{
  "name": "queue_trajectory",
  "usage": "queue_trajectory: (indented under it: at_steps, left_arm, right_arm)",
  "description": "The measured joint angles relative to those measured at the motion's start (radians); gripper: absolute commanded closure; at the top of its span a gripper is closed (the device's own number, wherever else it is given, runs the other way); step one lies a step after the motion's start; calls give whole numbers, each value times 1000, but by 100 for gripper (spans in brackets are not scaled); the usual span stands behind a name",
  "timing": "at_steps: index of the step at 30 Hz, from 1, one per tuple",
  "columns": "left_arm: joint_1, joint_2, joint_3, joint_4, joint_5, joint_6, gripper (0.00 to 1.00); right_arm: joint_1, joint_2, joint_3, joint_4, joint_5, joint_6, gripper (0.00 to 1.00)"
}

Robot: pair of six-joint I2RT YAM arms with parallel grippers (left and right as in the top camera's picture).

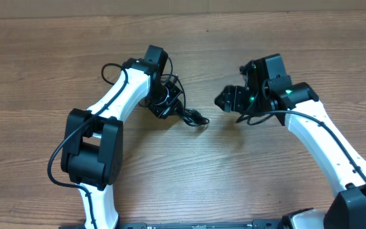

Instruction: Untangle cables

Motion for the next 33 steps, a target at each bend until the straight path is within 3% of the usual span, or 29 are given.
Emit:
queue_trajectory:
  at_steps: [9,11,14,17,25,33]
  left_arm:
    - [5,0,0,-40,6,-8,96]
    - [5,0,0,-38,6,-51,96]
    - [5,0,0,-38,6,-134,96]
    - [5,0,0,-39,6,-228,96]
    - [4,0,0,-43,2,-433,95]
    - [4,0,0,-43,-2,-488,95]
  right_arm:
    - [6,0,3,105,-264,127,0]
    - [7,0,3,101,-305,224,11]
    - [23,0,2,86,-309,346,13]
    - [80,0,2,33,-234,473,24]
    - [215,0,-1,-125,30,853,25]
    - [229,6,-1,-69,190,1028,30]
